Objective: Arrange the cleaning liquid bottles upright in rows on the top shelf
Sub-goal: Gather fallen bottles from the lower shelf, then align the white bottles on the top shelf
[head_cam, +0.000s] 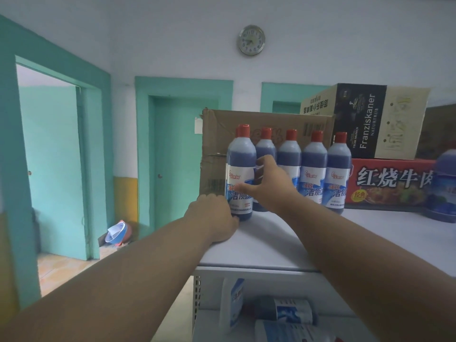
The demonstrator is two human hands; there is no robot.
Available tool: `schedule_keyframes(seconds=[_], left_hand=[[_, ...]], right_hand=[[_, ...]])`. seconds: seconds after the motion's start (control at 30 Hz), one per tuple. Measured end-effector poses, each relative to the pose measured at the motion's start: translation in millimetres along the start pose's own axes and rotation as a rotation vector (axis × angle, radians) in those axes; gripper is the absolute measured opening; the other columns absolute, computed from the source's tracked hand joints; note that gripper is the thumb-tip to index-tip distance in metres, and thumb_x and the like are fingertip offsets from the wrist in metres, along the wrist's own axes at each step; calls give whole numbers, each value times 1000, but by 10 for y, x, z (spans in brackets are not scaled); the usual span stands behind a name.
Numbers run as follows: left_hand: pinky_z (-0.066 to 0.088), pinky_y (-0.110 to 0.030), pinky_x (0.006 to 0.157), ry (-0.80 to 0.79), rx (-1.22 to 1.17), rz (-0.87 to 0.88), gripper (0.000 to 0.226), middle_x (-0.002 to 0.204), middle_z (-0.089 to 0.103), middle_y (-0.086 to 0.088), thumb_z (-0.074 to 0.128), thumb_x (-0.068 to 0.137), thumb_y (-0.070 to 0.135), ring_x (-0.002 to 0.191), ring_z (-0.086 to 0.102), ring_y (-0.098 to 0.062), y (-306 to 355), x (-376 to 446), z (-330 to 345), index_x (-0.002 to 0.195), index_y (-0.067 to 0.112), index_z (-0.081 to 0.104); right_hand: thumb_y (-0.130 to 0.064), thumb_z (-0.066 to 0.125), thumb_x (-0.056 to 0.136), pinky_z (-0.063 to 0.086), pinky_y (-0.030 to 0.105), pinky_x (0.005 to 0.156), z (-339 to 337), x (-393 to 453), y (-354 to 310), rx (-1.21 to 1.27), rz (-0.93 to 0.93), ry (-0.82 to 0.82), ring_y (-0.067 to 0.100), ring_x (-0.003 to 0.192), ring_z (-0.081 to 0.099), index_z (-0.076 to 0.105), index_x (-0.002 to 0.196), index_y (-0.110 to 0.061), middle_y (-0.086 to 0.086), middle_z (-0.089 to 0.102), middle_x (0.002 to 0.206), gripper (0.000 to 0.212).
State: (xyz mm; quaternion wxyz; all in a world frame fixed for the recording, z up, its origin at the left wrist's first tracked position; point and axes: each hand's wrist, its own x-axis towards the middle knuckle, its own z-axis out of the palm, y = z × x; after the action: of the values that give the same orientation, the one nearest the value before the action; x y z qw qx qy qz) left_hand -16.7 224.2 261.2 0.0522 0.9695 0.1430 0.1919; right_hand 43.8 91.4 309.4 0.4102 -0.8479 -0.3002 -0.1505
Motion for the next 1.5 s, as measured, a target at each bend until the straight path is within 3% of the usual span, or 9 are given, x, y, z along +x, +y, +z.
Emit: schedule_keyframes(seconds=[0.1, 0.3, 0.53, 0.77, 0.97, 1.17, 1.27, 1.4, 1.5], left_hand=[[55, -42, 89, -1, -48, 18, 55, 114, 65, -4, 55, 86, 56, 98, 62, -26, 57, -97, -99, 127, 20, 56], [56, -42, 87, 108, -158, 72, 32, 108, 66, -1, 60, 90, 45, 94, 63, -23, 394, -523, -294, 114, 24, 59], [53, -38, 91, 236, -149, 104, 22, 104, 60, 9, 60, 92, 48, 97, 57, -15, 1027, -1287, -230, 101, 29, 53], [47, -34, 78, 252, -234, 150, 15, 88, 51, 9, 63, 88, 35, 88, 49, -16, 1652, -2050, -59, 94, 25, 53], [48, -37, 77, 188, -261, 169, 17, 82, 47, 10, 62, 89, 35, 85, 52, -18, 1964, -2438, 412, 86, 24, 49], [49, -41, 81, 45, -231, 208, 16, 91, 55, 3, 61, 89, 34, 89, 54, -22, 2047, -2509, 1074, 94, 20, 55], [43, -39, 86, -26, -174, 211, 17, 96, 55, 0, 61, 89, 32, 93, 53, -26, 1946, -2396, 1354, 95, 19, 53], [44, -37, 78, -155, -195, 172, 17, 92, 46, 4, 60, 89, 35, 91, 53, -23, 1697, -2043, 1797, 94, 23, 48], [46, -36, 83, -240, -97, 177, 23, 108, 53, 0, 55, 91, 40, 100, 55, -25, 1539, -1693, 2153, 106, 24, 49]], right_hand=[[-36, 80, 82, 47, 16, 66, -126, -83, -55, 3, -70, 84, 13, 96, 60, 42, 116, -26, -5, 58, 114, 52], [-39, 74, 87, 53, 34, 94, -460, -574, -14, -115, -248, 212, 15, 109, 56, 48, 130, -19, -1, 54, 125, 54], [-34, 71, 89, 43, 15, 77, -1154, -1365, 43, -66, -334, 255, 9, 97, 54, 50, 119, -21, -6, 54, 113, 39], [-37, 72, 88, 45, 20, 87, -1628, -2268, 333, -54, -417, 163, 5, 101, 52, 53, 123, -22, -13, 50, 113, 42], [-34, 73, 86, 38, 8, 79, -1703, -2833, 747, 5, -400, 123, 0, 95, 48, 56, 119, -21, -15, 49, 107, 40], [-35, 71, 87, 32, 3, 75, -1495, -3043, 1295, -27, -284, 64, 1, 93, 47, 57, 120, -17, -14, 48, 105, 40], [-35, 70, 89, 33, 3, 74, -1304, -3014, 1562, -61, -214, 5, -1, 95, 46, 57, 122, -18, -15, 47, 105, 40], [-35, 70, 89, 33, 4, 74, -981, -2812, 1883, -110, -150, -21, 3, 93, 48, 59, 118, -16, -12, 49, 102, 37], [-35, 70, 89, 32, 11, 71, -720, -2594, 2093, -163, -82, -51, 9, 92, 52, 58, 113, -18, -7, 52, 100, 32]])
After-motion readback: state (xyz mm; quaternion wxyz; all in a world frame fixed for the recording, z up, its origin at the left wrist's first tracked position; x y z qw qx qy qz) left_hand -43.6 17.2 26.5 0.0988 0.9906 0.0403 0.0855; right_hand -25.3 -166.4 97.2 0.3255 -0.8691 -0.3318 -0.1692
